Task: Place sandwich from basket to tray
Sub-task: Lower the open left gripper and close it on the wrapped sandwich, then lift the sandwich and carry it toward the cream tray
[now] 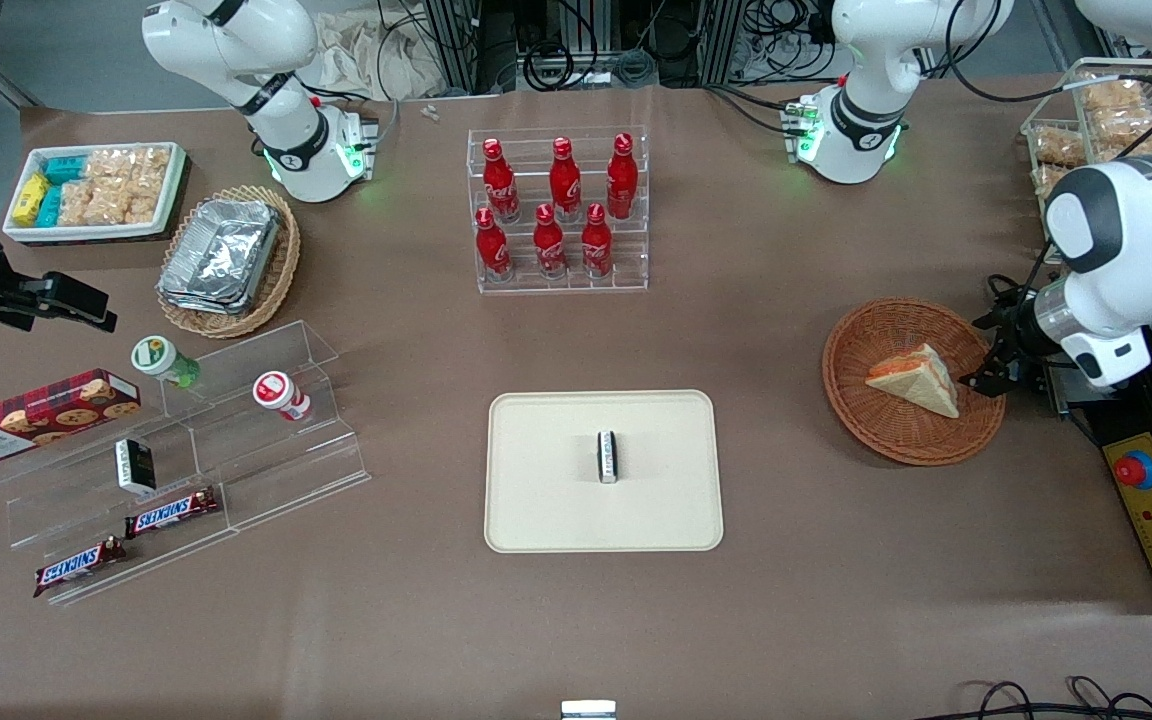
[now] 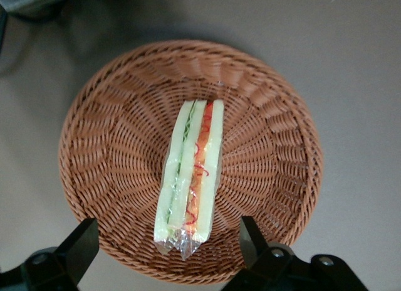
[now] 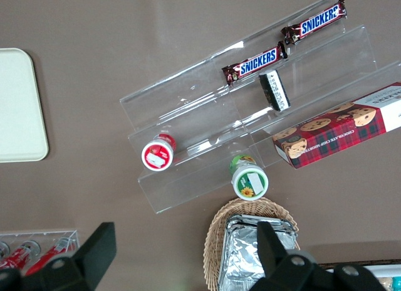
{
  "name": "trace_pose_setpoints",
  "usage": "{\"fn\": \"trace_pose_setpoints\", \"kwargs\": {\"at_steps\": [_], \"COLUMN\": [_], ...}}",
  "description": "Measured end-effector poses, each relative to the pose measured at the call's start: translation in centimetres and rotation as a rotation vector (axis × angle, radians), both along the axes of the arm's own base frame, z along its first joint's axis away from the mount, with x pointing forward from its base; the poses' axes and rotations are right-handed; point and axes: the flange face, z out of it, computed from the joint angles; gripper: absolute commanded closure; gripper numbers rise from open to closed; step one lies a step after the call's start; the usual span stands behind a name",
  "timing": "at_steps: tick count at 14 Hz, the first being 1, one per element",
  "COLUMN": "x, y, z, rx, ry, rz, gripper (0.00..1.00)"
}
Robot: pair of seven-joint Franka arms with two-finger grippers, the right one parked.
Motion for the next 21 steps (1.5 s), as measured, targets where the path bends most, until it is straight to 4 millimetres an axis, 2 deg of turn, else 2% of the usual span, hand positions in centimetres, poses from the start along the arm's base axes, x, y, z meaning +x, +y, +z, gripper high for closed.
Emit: {"fn": "trace_pose_setpoints", "kwargs": {"at_steps": [4, 7, 10, 11, 12, 13, 18, 20, 21], "x": [-0.4, -1.2, -1.3, -1.3, -1.3, -1.2, -0.6, -0.2, -0.2], "y": [-0.8, -0.9, -2.0, -2.2, -2.2, -2.2, -2.5, -3.7, -4.3], "z": [-3.7, -5.7, -7.7, -8.4, -8.8, -9.0, -8.4, -7.3, -6.1], "rx": [-0.009, -0.005, -0.004, -0.003, -0.002, -0.001, 0.014, 0.014, 0.011], "ry": [0.04, 0.049, 0.069, 0.074, 0.076, 0.076, 0.042, 0.017, 0.01], "rz": [0.029, 0.033, 0.014, 0.011, 0.01, 0.011, -0.023, -0.062, -0.089], "gripper": [0.0, 0.0, 0.02, 0.3, 0.82, 1.0, 1.0, 1.0, 1.0]}}
